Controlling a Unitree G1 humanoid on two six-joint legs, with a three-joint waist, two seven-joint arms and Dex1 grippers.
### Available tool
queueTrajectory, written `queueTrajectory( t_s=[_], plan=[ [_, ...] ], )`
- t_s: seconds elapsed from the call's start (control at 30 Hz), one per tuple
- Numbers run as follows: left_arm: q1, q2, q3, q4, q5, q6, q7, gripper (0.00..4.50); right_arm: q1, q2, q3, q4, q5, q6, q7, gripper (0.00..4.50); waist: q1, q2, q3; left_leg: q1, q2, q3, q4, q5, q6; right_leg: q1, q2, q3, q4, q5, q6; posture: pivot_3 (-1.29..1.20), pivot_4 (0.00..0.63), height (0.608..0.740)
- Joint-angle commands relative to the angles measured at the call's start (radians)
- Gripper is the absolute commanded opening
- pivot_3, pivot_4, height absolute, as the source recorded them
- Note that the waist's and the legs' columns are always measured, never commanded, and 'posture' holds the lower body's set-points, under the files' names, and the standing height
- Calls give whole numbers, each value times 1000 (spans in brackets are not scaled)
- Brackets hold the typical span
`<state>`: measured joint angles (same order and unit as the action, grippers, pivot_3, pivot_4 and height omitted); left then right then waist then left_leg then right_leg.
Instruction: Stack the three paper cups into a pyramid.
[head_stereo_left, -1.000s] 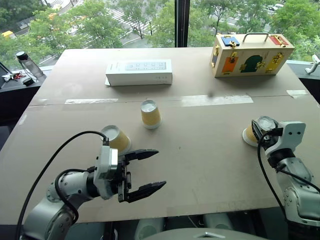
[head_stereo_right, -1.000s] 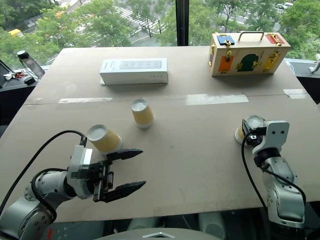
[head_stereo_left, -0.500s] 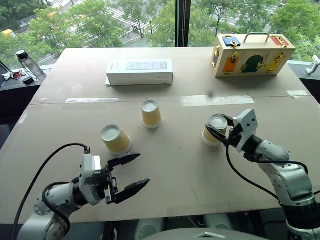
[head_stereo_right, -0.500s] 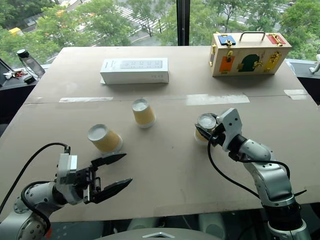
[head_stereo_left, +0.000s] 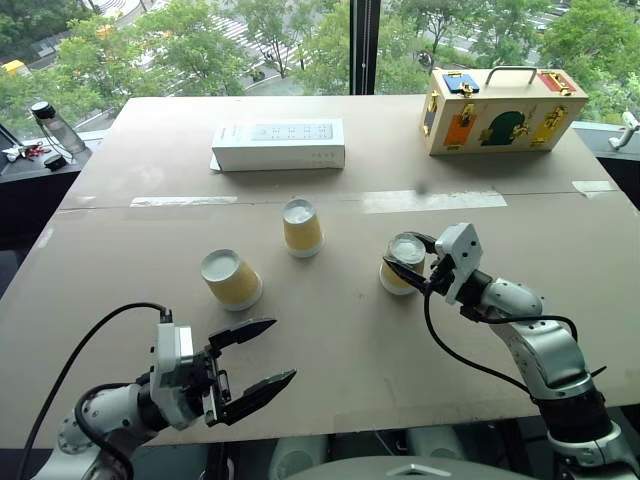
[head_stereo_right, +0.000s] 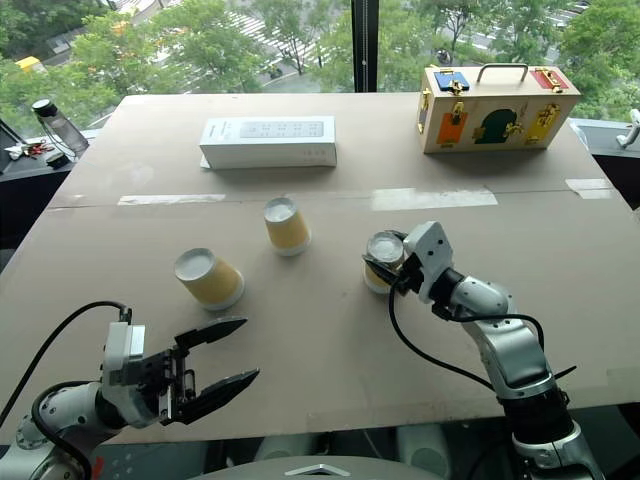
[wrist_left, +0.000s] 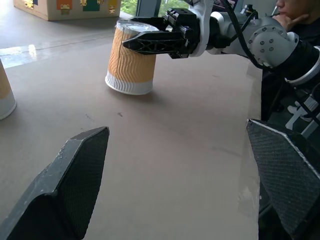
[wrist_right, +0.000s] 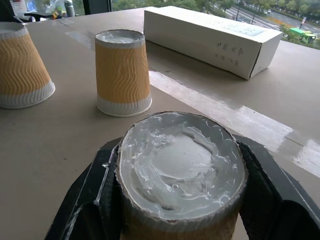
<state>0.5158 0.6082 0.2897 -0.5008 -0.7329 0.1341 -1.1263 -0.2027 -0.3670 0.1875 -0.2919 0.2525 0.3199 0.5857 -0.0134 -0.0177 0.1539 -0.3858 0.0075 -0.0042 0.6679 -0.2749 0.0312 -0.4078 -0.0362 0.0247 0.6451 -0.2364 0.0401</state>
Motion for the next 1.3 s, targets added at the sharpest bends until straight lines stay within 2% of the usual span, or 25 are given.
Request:
queueTrajectory(
  t_s=[0.03, 0.07, 0.13, 0.17, 0.37, 0.5, 0.6, 0.73, 0.8, 0.9, 1.03, 1.2, 1.3],
  plan=[
    [-25, 1, 36, -49, -61, 30, 41, 4500, -31, 3, 5, 41, -23, -24, 10, 3290, 0, 0, 0, 0, 0, 0, 0, 0, 0, 0, 0, 0, 0, 0, 0, 0, 150, 740],
    [-36, 2, 40, -56, -73, 42, 55, 4500, -29, -7, 14, 59, -31, -30, 27, 3497, 0, 0, 0, 0, 0, 0, 0, 0, 0, 0, 0, 0, 0, 0, 0, 0, 150, 740],
    [-47, 5, 42, -78, -83, 62, 79, 4500, -19, -12, -1, 60, -30, -53, 33, 4335, 4, 0, 0, 0, 0, -1, 0, 0, 0, 0, 0, -1, 0, 0, 0, 0, 150, 740],
    [-49, 4, 45, -89, -91, 72, 91, 4500, -15, -13, -10, 46, -22, -56, 36, 4423, 3, 0, 0, 0, 0, -1, 0, 0, 0, 0, 0, -1, 0, 0, 0, 0, 150, 740],
    [-144, -14, 56, -140, -136, 153, 281, 4500, 4, -5, -105, -154, 150, 7, 56, 4423, 2, 0, 1, 0, 0, -2, 0, 0, 0, 0, -1, -1, 0, 1, 2, 0, 150, 740],
    [-209, -23, 78, -131, -155, 174, 359, 4500, 18, -58, -138, -292, 300, 51, 140, 4423, 2, 0, 0, 0, 0, -4, 0, 0, 0, 1, -1, -2, 1, 2, 4, 0, 150, 740],
    [-270, -28, 84, -105, -111, 184, 442, 4500, 11, -118, -179, -343, 390, 71, 196, 4423, 2, -1, 0, 0, 0, -3, 0, 0, 0, 1, -1, -2, 0, 2, 4, 0, 150, 740],
    [-333, 8, 104, -83, -97, 233, 511, 4500, 36, -187, -203, -360, 433, 60, 276, 4423, 3, -1, 1, 0, -1, -3, 0, 0, 0, 1, -1, -2, 0, 2, 4, 0, 150, 740],
    [-362, 44, 144, -50, -148, 269, 491, 4500, 55, -224, -220, -357, 449, 47, 318, 4423, 4, -3, 1, 0, -1, -4, 0, 0, 0, 1, 0, -3, 0, 2, 4, 0, 150, 740],
    [-362, 118, 225, 30, -219, 310, 371, 4500, 86, -262, -239, -360, 454, 23, 368, 4423, 1, -3, 1, 0, -1, -4, 0, 0, 0, 1, 0, -3, 0, 2, 4, 0, 150, 740],
    [-283, 210, 292, 163, -174, 313, 187, 4500, 191, -300, -281, -365, 450, -16, 419, 4423, 0, -2, 1, 0, 0, -3, -1, 0, 0, 0, 0, -3, 0, 2, 3, 0, 150, 740],
    [-232, 235, 348, 265, -134, 279, 71, 4500, 317, -335, -336, -430, 492, -11, 430, 4423, 5, -2, 2, -1, 0, -2, -1, 0, 0, 0, -1, -3, -1, 0, 0, 0, 150, 740],
    [-249, 230, 328, 331, -74, 231, 39, 4500, 368, -337, -342, -429, 475, -32, 435, 4423, 10, -4, 2, -1, 0, -2, -1, 0, 0, 0, -5, -3, -1, 0, 0, 0, 150, 740]
  ],
)
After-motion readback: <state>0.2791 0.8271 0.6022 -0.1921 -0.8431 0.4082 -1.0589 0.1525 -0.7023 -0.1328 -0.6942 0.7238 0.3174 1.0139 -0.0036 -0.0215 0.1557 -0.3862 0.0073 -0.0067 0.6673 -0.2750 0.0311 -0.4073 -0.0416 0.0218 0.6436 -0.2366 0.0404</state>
